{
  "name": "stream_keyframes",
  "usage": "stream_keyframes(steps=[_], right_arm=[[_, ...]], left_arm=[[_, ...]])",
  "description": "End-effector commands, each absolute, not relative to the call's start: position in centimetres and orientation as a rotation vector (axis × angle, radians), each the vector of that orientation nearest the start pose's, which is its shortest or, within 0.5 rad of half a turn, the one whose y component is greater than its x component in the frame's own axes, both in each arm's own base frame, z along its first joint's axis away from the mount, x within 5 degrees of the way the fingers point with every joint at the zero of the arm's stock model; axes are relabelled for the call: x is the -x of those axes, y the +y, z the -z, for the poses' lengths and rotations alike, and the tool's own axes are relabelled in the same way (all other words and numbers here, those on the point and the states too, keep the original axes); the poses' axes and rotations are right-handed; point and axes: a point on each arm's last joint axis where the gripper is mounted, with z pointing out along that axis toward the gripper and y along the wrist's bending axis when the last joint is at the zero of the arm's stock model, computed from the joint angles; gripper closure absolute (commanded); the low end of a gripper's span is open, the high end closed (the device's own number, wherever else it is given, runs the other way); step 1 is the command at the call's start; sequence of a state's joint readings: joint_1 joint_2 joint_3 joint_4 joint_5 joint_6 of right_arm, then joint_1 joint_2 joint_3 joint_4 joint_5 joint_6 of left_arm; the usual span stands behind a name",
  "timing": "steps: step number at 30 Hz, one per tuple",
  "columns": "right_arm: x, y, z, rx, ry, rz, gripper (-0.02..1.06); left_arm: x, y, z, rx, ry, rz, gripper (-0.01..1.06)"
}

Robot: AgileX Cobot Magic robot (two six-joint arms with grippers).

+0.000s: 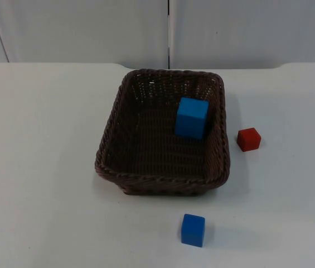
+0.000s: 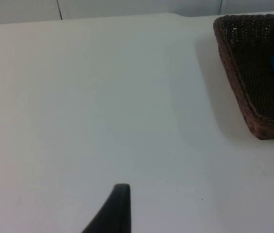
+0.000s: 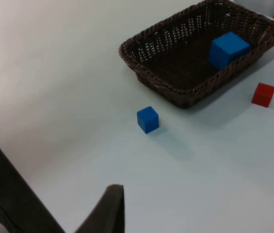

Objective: Pick up the basket with the left hand and place the largest block into the basket with the right hand.

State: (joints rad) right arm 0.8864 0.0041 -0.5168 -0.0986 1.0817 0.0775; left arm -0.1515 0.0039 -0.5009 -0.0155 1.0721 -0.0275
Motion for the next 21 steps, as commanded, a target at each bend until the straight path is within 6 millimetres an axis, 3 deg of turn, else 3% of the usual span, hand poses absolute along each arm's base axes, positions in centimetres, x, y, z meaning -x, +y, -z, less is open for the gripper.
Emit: stream_keyframes(steps=[1,21], right_arm=[[-0.13,-1.09,-28.04,0.816,1.911,-0.484,-0.01],[-0.13,-1.09,-28.04,0.816,1.911,-0.484,-0.01]], left_arm=[[0.52,-0.13,-27.54,-0.127,2.058,0.14,0.0],[0.51,-0.05,-27.53,-0.127,2.058,0.127,0.0]])
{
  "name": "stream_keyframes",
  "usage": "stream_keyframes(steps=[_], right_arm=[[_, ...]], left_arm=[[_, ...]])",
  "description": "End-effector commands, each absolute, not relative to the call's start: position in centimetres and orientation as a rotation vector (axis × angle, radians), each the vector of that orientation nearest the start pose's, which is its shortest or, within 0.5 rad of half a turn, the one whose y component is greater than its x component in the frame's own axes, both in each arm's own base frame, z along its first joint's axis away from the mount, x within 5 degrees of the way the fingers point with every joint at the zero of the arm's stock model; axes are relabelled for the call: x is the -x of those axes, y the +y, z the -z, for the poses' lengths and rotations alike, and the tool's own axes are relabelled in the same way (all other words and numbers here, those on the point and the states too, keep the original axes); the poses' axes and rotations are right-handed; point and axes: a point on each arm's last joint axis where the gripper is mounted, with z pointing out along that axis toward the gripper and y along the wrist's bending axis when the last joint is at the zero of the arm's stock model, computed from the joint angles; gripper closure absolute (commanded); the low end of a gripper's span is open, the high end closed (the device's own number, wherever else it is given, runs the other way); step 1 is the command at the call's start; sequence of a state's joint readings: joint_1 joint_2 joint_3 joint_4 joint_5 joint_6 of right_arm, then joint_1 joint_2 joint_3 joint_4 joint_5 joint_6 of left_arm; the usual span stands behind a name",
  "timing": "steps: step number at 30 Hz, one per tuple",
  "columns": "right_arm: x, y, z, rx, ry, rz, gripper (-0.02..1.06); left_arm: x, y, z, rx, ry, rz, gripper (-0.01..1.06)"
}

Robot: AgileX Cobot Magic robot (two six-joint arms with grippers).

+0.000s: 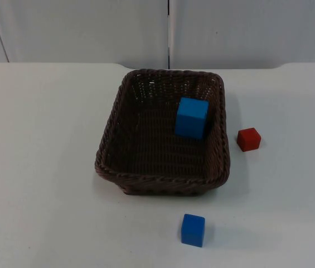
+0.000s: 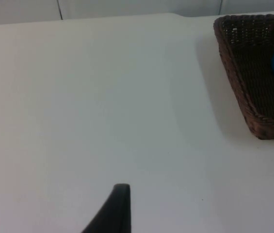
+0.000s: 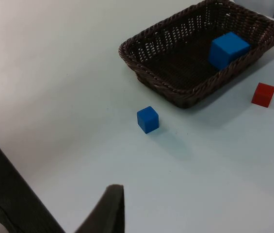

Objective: Pick up the basket with the left hand and place the largest block into the basket with the right hand.

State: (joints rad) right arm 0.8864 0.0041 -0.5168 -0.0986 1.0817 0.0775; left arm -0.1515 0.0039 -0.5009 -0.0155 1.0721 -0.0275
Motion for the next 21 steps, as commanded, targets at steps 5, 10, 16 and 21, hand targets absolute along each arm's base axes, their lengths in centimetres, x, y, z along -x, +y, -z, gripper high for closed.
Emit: stream_keyframes(steps=[5,10,16,21], right_arm=[[-0.13,-1.09,-28.04,0.816,1.911,-0.484,-0.01],[-0.13,-1.09,-28.04,0.816,1.911,-0.484,-0.01],[-0.13,-1.09,-28.04,0.816,1.911,-0.484,-0.01],[-0.13,-1.09,-28.04,0.816,1.911,-0.484,-0.01]], left_arm=[[0.51,-0.03,-27.53,-0.127,2.058,0.125,0.0],[0.5,-0.03,-27.53,-0.083,2.059,0.095,0.0],[0.5,-0.06,-27.53,-0.015,2.06,0.054,0.0],[0.5,-0.09,-27.53,0.031,2.059,0.027,0.0]])
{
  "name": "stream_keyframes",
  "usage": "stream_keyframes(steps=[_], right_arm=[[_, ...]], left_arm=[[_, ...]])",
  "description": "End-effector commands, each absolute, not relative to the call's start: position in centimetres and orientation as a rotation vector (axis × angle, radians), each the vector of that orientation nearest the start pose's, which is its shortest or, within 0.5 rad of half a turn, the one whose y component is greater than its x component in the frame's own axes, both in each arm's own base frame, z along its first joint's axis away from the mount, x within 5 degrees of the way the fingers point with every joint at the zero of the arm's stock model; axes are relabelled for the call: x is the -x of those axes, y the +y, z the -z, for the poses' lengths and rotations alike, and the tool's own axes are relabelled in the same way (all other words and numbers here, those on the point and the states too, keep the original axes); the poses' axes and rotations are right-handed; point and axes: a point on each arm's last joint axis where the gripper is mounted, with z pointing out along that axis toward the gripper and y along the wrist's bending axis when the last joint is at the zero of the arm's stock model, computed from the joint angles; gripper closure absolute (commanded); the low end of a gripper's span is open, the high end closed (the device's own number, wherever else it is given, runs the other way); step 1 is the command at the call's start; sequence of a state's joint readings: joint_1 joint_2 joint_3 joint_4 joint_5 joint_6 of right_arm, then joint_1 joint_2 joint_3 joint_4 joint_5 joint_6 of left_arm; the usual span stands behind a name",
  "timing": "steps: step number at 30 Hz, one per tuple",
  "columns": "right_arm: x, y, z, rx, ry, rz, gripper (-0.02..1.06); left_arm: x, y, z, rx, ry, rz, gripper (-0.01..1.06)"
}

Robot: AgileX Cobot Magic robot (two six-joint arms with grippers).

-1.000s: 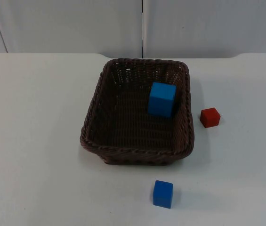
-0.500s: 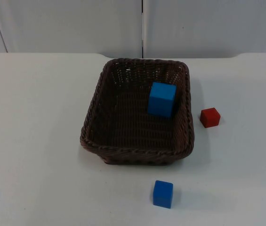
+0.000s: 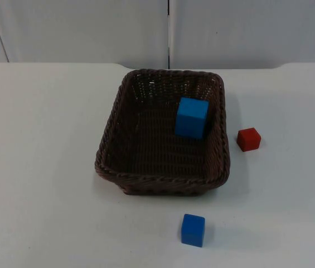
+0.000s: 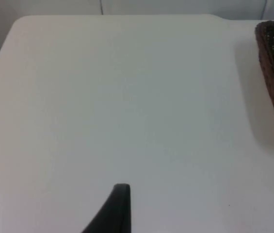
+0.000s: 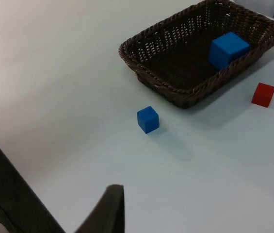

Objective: Pick up the basket with the left hand and place the largest block into the basket with the right hand.

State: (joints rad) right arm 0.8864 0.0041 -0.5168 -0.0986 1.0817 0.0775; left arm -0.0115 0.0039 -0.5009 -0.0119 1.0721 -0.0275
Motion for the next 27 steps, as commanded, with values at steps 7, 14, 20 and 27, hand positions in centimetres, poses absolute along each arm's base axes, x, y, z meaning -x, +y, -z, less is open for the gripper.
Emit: stream_keyframes(steps=[7,14,20,27], right_arm=[[-0.13,-1.09,-28.04,0.816,1.911,-0.484,-0.01],[-0.12,-1.1,-28.04,0.806,1.914,-0.477,-0.01],[-0.04,-1.11,-28.04,0.727,1.938,-0.427,-0.01],[0.13,-1.11,-28.04,0.578,1.977,-0.335,-0.01]], left_arm=[[0.49,-0.07,-27.53,0.042,2.059,0.018,0.0],[0.49,-0.07,-27.53,0.042,2.059,0.018,0.0],[0.49,-0.07,-27.53,0.042,2.059,0.018,0.0],[0.49,-0.07,-27.53,0.042,2.059,0.018,0.0]])
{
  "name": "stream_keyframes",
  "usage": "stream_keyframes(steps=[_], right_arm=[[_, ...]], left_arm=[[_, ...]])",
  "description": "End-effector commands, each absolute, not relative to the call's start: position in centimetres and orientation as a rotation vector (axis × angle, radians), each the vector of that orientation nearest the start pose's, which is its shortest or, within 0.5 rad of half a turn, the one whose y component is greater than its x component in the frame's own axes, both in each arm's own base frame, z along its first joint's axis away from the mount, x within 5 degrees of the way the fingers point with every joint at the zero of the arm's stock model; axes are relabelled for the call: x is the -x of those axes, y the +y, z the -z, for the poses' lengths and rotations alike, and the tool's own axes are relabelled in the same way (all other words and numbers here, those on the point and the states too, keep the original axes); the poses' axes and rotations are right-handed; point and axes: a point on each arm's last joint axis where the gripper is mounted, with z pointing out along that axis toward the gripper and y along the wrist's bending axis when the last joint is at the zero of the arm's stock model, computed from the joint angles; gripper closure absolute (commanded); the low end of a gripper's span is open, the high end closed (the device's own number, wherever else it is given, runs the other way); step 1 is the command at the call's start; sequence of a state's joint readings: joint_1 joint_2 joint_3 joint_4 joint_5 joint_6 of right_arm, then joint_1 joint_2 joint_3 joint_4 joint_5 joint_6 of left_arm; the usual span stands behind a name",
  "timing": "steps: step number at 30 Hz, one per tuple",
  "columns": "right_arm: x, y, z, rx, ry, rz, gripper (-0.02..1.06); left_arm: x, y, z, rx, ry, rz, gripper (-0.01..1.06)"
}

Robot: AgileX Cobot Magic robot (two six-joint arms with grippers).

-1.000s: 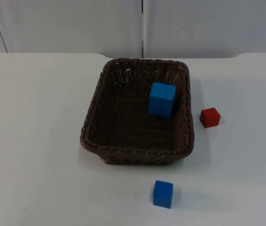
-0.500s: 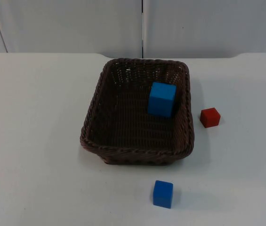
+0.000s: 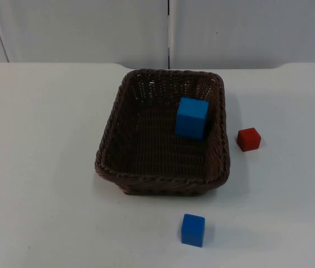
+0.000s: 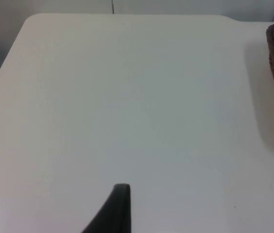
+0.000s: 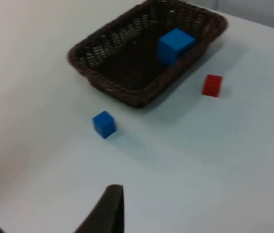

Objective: Pick up the basket with the left hand and place the largest block into the basket with the right hand.

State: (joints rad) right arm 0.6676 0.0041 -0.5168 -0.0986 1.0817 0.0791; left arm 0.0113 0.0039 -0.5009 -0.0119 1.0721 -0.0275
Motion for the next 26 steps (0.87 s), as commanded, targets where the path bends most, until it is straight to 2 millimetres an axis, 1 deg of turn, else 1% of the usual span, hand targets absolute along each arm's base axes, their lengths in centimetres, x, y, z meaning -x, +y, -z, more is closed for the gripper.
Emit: stream_keyframes(steps=[1,3,8,9,14,26], right_arm=[[0.15,-1.1,-28.04,0.556,1.982,-0.321,-0.01],[0.18,-1.1,-28.04,0.529,1.987,-0.305,-0.01],[0.34,-1.06,-28.04,0.381,2.014,-0.214,-0.01],[0.34,-1.06,-28.04,0.381,2.014,-0.214,-0.01],[0.47,-1.01,-28.04,0.251,2.03,-0.134,-0.01],[0.65,-0.91,-28.04,0.063,2.042,-0.019,-0.01]], left_arm=[[0.49,-0.07,-27.53,0.042,2.059,0.018,0.0],[0.49,-0.07,-27.53,0.042,2.059,0.018,0.0],[0.49,-0.07,-27.53,0.042,2.059,0.018,0.0],[0.49,-0.07,-27.53,0.042,2.059,0.018,0.0],[0.49,-0.07,-27.53,0.042,2.059,0.018,0.0],[0.49,-0.07,-27.53,0.042,2.059,0.018,0.0]])
